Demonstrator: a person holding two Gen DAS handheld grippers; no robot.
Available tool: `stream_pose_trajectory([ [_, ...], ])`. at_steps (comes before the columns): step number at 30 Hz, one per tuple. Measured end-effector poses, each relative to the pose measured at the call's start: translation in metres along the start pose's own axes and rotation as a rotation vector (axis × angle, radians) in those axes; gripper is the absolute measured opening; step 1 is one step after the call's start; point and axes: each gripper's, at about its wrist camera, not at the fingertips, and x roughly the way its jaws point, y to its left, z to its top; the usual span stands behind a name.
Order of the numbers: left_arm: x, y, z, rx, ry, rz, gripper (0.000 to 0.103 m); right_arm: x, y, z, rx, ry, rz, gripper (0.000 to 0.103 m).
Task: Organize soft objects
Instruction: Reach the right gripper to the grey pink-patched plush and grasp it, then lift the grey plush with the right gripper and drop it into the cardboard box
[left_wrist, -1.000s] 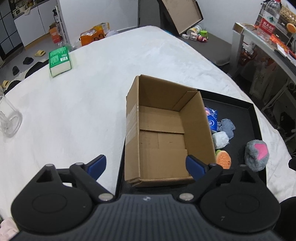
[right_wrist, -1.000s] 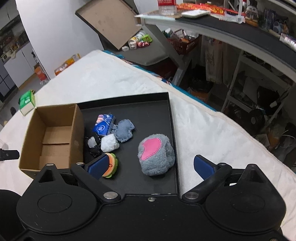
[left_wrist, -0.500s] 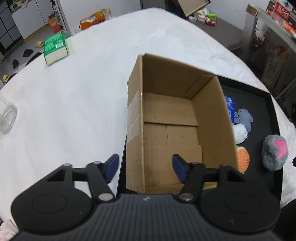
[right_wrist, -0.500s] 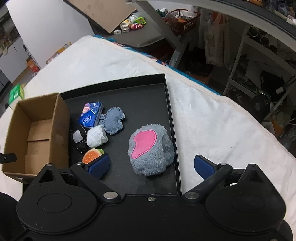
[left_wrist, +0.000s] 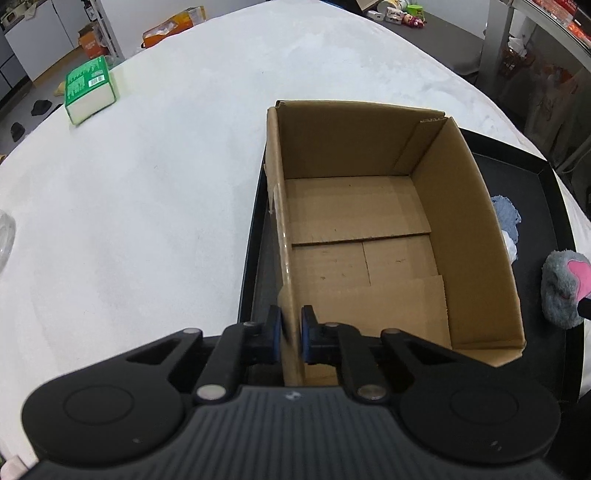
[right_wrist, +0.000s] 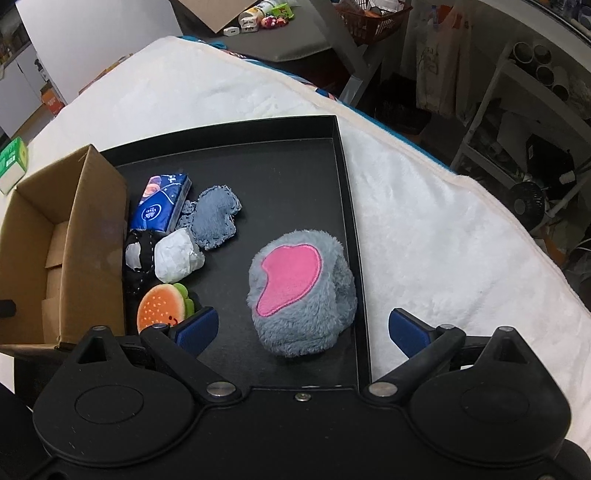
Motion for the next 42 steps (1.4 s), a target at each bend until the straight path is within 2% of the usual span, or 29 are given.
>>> stream_pose_trajectory([
  [8, 0.004, 0.006, 0.003, -0.013, 0.001, -0.014, 0.008, 0.010, 0.006, 0.000, -0.036, 0.002, -0.036, 0.099],
  [14, -0.002, 0.012, 0.005, -0.021, -0.025, 0.016, 0.010, 0.019, 0.009, 0.000, -0.072, -0.014, -0.085, 0.097],
  [15, -0.002, 0.012, 0.005, -0.021, -0.024, 0.019, 0.013, 0.020, 0.009, 0.000, -0.080, -0.014, -0.091, 0.093],
  [17, -0.003, 0.010, 0.004, -0.012, -0.012, 0.030, 0.013, 0.025, 0.009, -0.002, -0.092, -0.007, -0.095, 0.076],
  [19, -0.002, 0.007, 0.002, 0.012, 0.005, 0.047, 0.016, 0.028, 0.008, -0.002, -0.084, 0.018, -0.075, 0.046],
  [20, -0.002, 0.007, 0.001, 0.020, 0.009, 0.047, 0.016, 0.027, 0.007, -0.003, -0.075, 0.026, -0.055, 0.046],
  [22, -0.001, 0.006, -0.001, 0.029, 0.011, 0.040, 0.019, 0.023, 0.012, -0.003, -0.085, 0.012, -0.071, 0.045],
  [25, -0.001, 0.008, -0.002, 0.032, 0.019, -0.003, 0.021, 0.017, 0.016, -0.004, -0.088, 0.000, -0.065, 0.043],
  [32, -0.002, 0.020, -0.004, -0.025, 0.028, -0.055, 0.021, -0.002, 0.025, -0.006, -0.099, -0.034, -0.056, 0.042],
  [36, -0.010, 0.030, -0.007, -0.078, -0.017, -0.054, 0.021, -0.016, 0.033, -0.003, -0.112, -0.067, -0.051, 0.042],
  [42, -0.008, 0.029, -0.008, -0.059, 0.002, -0.069, 0.017, -0.037, 0.047, 0.001, -0.133, -0.117, -0.039, 0.042],
])
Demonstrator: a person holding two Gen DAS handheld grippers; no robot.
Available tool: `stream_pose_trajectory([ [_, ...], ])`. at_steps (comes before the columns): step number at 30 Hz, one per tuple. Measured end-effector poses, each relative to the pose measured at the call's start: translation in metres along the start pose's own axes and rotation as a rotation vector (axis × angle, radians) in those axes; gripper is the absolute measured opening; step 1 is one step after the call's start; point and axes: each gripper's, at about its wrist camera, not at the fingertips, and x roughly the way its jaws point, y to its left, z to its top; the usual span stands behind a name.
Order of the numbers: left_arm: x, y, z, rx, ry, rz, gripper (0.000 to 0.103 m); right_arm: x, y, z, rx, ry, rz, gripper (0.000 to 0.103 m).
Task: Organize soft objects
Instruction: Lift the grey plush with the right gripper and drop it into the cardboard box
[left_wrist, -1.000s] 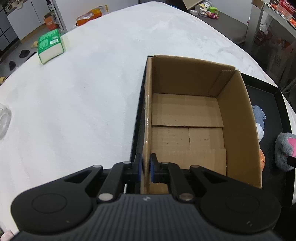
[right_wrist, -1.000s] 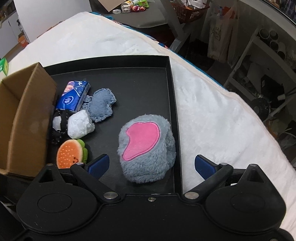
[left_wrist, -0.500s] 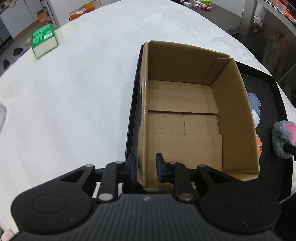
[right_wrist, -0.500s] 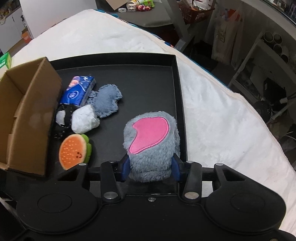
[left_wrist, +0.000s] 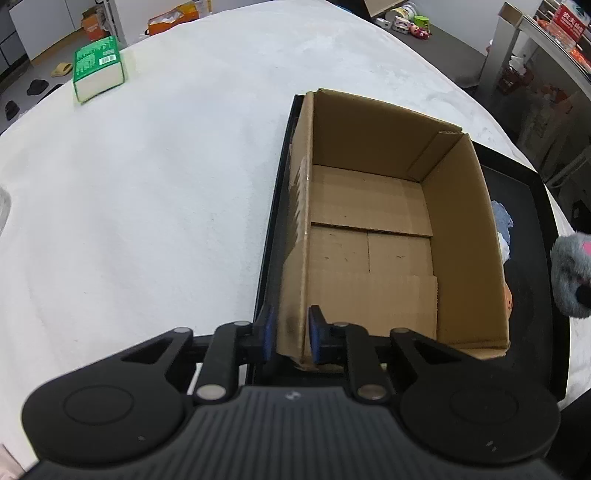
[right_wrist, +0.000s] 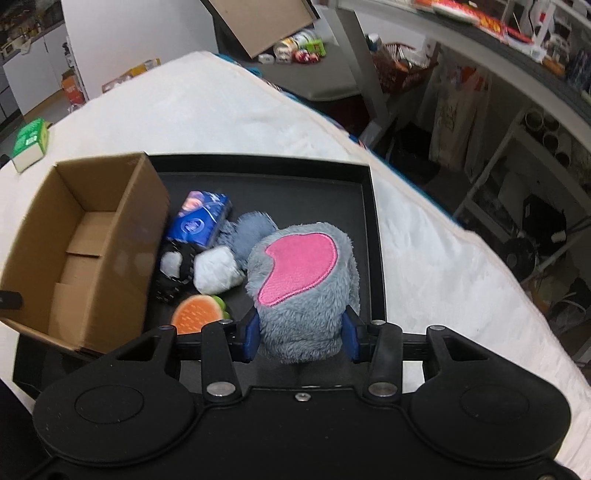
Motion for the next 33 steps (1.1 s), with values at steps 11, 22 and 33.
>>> stream_pose_trajectory([
  [11, 0.000, 0.004, -0.006, 0.030, -0.008, -0.014, 0.009, -0.027, 0.036, 0.017, -0.071, -0.066, 0.013, 0.042],
  [22, 0.000, 0.013, -0.006, -0.013, -0.023, -0.044, 0.010, -0.038, 0.073, 0.033, -0.147, -0.111, 0.029, 0.042],
  [33, 0.003, 0.019, -0.007, -0.012, -0.028, -0.076, 0.010, -0.041, 0.117, 0.043, -0.232, -0.146, 0.042, 0.042],
])
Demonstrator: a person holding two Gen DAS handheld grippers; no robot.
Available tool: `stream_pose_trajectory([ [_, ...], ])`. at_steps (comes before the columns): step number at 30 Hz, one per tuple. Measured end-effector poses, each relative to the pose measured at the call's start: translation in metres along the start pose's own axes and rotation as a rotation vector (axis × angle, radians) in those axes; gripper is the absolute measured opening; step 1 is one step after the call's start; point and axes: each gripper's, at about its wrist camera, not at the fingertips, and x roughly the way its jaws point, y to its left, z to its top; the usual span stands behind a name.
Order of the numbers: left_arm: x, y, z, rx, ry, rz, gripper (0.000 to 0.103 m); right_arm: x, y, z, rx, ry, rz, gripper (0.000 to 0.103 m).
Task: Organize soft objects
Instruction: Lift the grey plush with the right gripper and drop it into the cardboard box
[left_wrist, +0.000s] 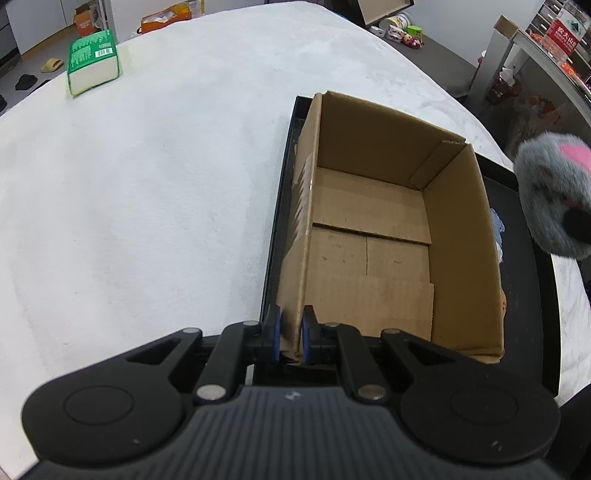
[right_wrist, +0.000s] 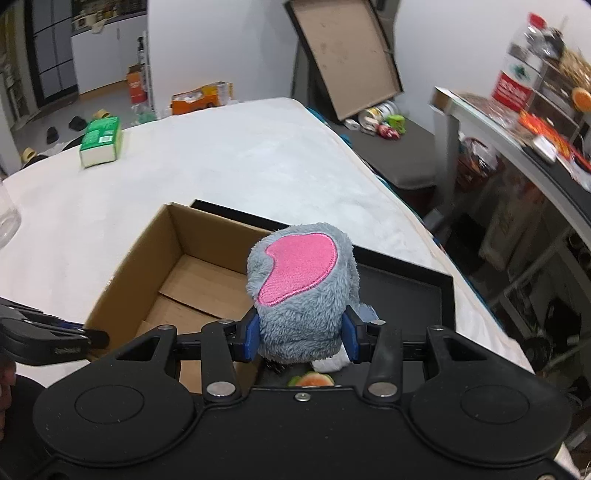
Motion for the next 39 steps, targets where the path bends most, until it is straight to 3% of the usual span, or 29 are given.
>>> stream_pose_trajectory([
  [19, 0.008, 0.007, 0.001, -0.013, 0.031, -0.038, 0.012, 0.012, 0.061, 0.020, -0.223, -0.021, 0.052, 0.043],
  [36, 0.009, 0.009, 0.002, -0.021, 0.037, -0.045, 0.012, 0.022, 0.080, 0.037, -0.248, -0.070, 0.115, 0.043],
  [39, 0.008, 0.009, 0.003, -0.022, 0.039, -0.043, 0.012, 0.025, 0.083, 0.038, -0.256, -0.076, 0.120, 0.052],
])
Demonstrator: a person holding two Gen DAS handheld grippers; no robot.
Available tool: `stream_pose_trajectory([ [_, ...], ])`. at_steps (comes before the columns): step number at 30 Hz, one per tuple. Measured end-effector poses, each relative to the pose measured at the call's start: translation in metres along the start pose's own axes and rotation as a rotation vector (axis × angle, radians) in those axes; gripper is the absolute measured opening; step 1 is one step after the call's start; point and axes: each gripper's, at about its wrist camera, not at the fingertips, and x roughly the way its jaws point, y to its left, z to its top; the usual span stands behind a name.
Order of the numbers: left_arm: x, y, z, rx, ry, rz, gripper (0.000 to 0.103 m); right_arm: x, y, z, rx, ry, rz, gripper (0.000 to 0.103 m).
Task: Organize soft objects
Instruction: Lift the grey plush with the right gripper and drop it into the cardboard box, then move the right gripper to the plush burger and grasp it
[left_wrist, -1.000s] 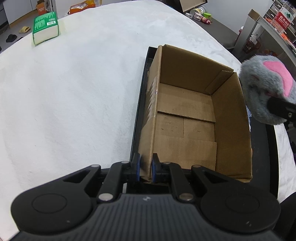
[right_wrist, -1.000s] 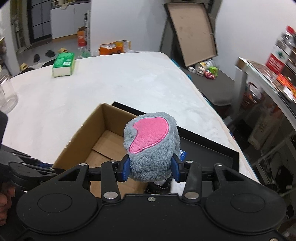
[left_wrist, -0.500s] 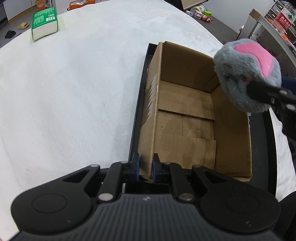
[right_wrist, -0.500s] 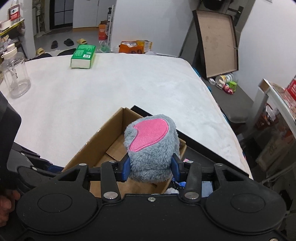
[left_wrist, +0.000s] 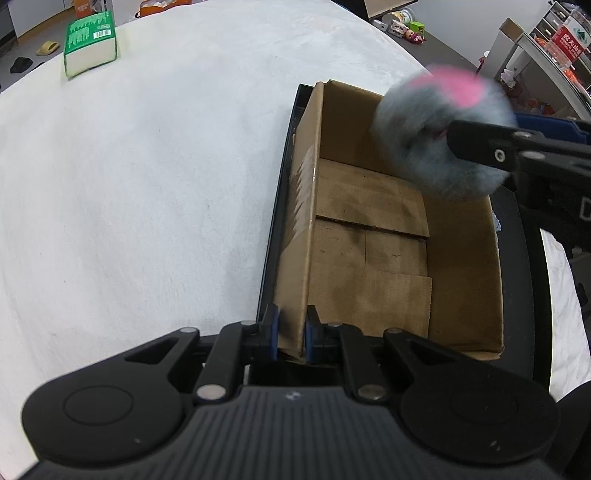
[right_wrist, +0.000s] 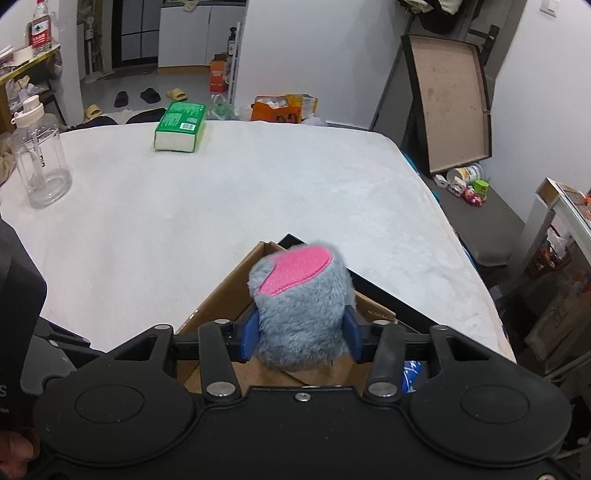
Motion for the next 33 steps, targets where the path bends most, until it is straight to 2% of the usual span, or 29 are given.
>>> stream_pose_trajectory([
  [4, 0.000, 0.000, 0.001, -0.003, 0.001, 0.004, 0.013, 0.000, -0.003, -0.004, -0.012, -0.009, -0.002, 0.055],
  [20, -0.002, -0.006, -0.001, 0.013, -0.011, 0.029, 0.013, -0.019, -0.053, -0.055, 0.145, 0.035, -0.002, 0.055],
  [23, -0.006, -0.011, -0.002, 0.027, -0.025, 0.050, 0.023, -0.021, -0.066, -0.068, 0.182, 0.033, 0.001, 0.055],
  [25, -0.010, -0.015, -0.003, 0.045, -0.041, 0.059, 0.036, -0.021, -0.074, -0.077, 0.211, 0.038, 0.007, 0.055],
  [27, -0.013, -0.019, -0.004, 0.049, -0.059, 0.098, 0.043, -0.020, -0.082, -0.087, 0.236, 0.043, 0.013, 0.058],
  [33, -0.021, -0.031, -0.006, 0.072, -0.097, 0.154, 0.053, -0.016, -0.100, -0.117, 0.310, 0.047, 0.029, 0.065],
])
